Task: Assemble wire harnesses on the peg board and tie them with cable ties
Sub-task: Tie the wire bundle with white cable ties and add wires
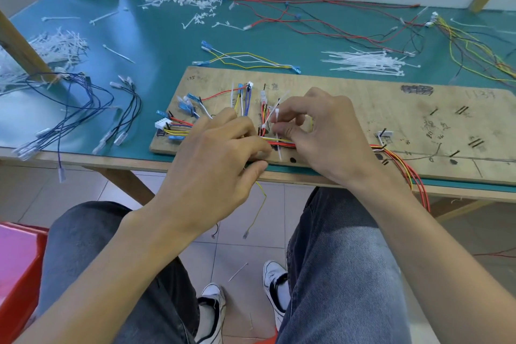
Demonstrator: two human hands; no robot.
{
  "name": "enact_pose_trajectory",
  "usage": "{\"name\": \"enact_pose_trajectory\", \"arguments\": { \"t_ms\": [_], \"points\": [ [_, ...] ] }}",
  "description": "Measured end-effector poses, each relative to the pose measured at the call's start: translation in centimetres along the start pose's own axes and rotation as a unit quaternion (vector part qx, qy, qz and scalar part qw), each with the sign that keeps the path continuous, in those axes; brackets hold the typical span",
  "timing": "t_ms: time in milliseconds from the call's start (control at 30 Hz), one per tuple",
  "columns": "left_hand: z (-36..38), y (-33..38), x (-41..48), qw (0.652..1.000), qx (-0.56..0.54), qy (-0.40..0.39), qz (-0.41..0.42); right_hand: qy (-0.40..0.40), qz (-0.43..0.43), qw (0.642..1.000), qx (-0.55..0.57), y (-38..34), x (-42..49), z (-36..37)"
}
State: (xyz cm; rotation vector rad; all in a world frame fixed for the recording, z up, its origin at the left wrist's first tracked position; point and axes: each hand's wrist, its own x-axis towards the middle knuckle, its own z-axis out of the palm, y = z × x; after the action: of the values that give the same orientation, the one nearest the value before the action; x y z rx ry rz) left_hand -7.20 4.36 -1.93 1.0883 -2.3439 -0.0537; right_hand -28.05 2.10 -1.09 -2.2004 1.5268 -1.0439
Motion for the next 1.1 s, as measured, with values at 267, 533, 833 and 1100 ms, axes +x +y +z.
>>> {"name": "enact_pose_trajectory", "arguments": {
  "t_ms": [267, 533, 833, 1100],
  "points": [
    [0.4, -0.2, 0.9, 0.997, 0.028, 0.001, 0.078, 0.020, 0.008, 1.000, 0.012, 0.1, -1.3, -0.3],
    [1.3, 0.9, 1.0, 0.997, -0.029, 0.054, -0.038, 0.064, -0.016, 0.996, 0.052, 0.4, -2.2, 0.5],
    [0.5, 2.0, 2.0, 0.975, -0.132, 0.030, -0.176, 0.086, -0.018, 0.995, 0.045, 0.7, -2.4, 0.6],
    [0.4, 1.0, 0.6, 0.998, -0.031, 0.056, -0.031, 0.001, 0.032, 0.999, -0.017, 0.4, -1.5, 0.6]
  ]
}}
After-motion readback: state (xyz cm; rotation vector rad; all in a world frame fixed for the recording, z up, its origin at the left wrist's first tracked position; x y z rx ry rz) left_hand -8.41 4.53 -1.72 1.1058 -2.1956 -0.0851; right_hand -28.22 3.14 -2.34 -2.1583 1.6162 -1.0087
